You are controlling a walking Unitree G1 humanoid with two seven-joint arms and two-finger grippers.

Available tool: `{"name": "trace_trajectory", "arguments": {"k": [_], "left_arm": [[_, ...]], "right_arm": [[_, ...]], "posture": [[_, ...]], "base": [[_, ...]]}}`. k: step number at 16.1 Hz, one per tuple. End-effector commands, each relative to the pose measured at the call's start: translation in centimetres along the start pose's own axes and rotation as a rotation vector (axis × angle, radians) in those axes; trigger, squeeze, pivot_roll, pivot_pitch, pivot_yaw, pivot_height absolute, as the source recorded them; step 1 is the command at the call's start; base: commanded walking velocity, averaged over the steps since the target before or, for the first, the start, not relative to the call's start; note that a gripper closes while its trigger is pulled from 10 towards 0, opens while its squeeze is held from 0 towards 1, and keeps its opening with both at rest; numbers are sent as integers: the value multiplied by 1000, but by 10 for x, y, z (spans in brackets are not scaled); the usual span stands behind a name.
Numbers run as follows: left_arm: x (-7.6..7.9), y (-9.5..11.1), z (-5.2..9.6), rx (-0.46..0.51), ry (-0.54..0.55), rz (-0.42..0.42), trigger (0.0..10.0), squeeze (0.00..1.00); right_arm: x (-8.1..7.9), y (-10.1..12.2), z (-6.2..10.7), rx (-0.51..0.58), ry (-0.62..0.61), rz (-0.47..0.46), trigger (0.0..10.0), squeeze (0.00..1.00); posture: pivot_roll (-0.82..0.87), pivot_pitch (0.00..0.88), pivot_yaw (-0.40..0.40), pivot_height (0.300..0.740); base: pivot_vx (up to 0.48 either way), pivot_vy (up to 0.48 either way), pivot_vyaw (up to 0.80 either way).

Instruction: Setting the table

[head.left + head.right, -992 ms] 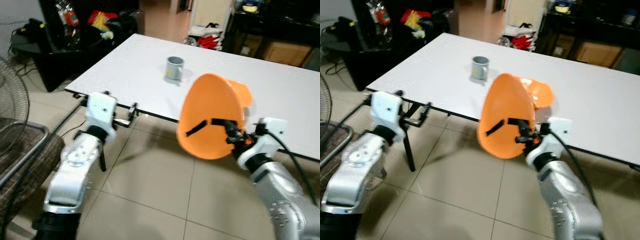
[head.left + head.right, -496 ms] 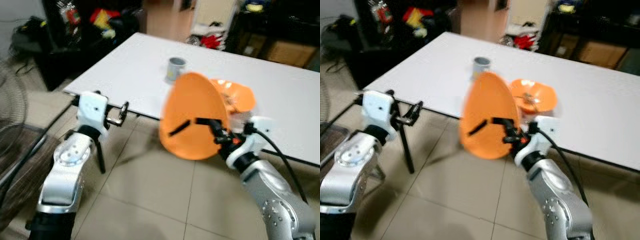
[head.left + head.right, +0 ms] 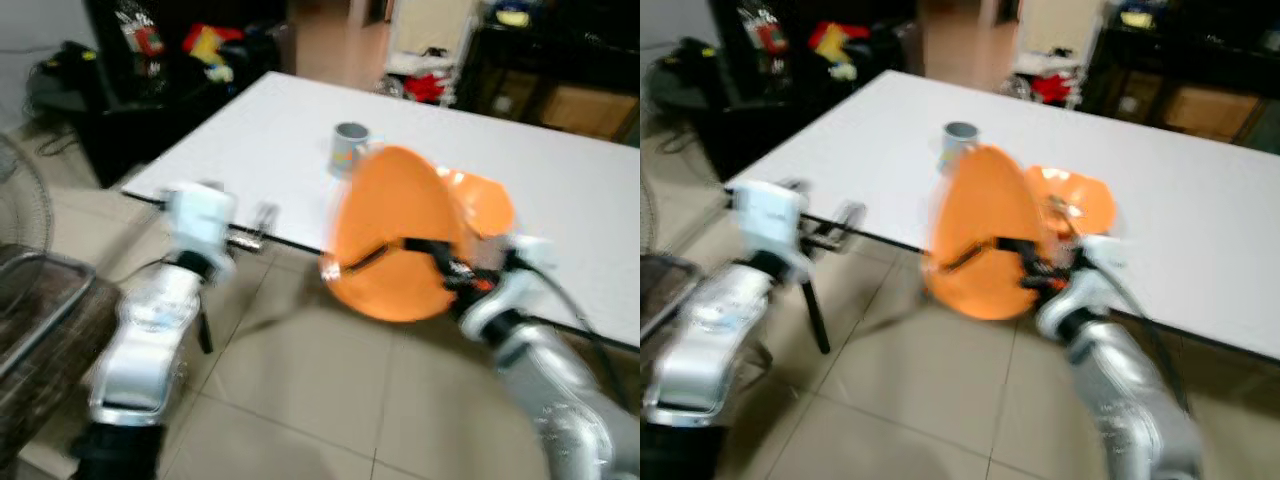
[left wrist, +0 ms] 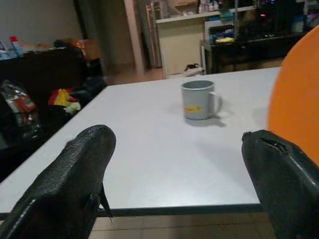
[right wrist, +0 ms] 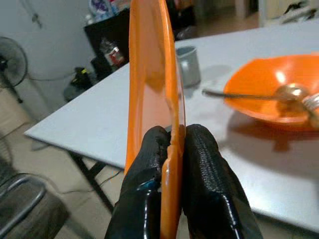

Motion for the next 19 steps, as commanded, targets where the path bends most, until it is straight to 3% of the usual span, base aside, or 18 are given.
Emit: {"name": "trace_trajectory", "arguments": {"k": [1,19], "left_arm": [[-9,1,2,3,21,-13,10000,0],[-2,-1,3,4,18,-7,10000,0]], "right_arm": [[-17,8,-2,36,75,-4,10000,0],[-24,9,0,11,141,-10,10000,0]], "posture": [[61,0,-56,740],[55,0,-80,740]], "base": [[300,0,0],[298,0,0]]}}
Point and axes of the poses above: a point about 5 cm out from each wrist's last joint towards the gripper, its own z axis pointing back from the gripper into the wrist, its own y axis along the axis of the wrist's last joint, x = y × z, the point moved 4 cm from there along -z, pointing out of the wrist towards the gripper, and after that the axes turned 5 degrees about -z, right-handed, at the moved point
